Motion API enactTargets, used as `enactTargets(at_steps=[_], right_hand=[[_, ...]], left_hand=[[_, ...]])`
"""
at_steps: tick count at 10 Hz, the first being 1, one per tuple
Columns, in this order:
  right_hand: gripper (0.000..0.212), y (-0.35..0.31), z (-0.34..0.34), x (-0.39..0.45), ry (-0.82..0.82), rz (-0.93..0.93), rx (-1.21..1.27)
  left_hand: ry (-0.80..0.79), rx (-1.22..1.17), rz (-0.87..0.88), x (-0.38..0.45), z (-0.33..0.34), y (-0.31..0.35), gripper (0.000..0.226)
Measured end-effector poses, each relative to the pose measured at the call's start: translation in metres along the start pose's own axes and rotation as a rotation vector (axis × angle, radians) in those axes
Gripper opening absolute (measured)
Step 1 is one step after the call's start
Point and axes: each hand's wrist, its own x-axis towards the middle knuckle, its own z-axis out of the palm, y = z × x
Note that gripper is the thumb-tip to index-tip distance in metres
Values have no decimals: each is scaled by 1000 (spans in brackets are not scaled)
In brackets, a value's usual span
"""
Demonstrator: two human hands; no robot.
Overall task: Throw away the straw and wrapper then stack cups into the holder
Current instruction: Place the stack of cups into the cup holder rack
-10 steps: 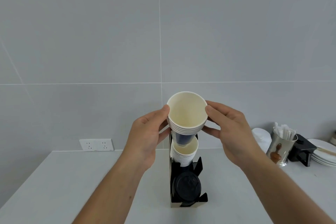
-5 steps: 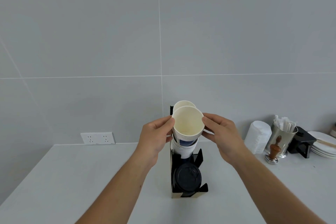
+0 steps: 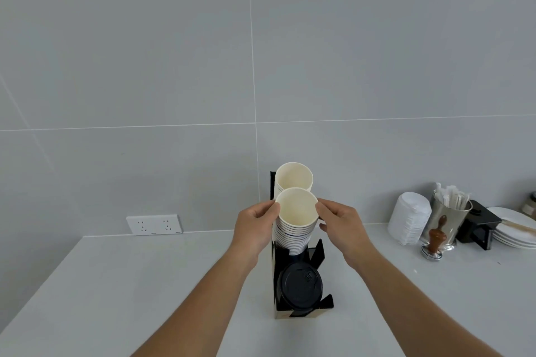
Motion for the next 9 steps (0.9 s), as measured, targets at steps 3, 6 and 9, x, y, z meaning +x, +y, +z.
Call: enactTargets(at_steps=[3,6,9], right_hand=[[30,7,8,-1,-30,18,117],[27,-1,6,-9,-25,102,172],[41,-27,1,-13,-64,-4,48]], left_hand=[[-36,-26,-19,8,-2,-15,25],[-79,-41,-64,1,0,-9,21],[-128,74,-35,-2,-14,16,20]])
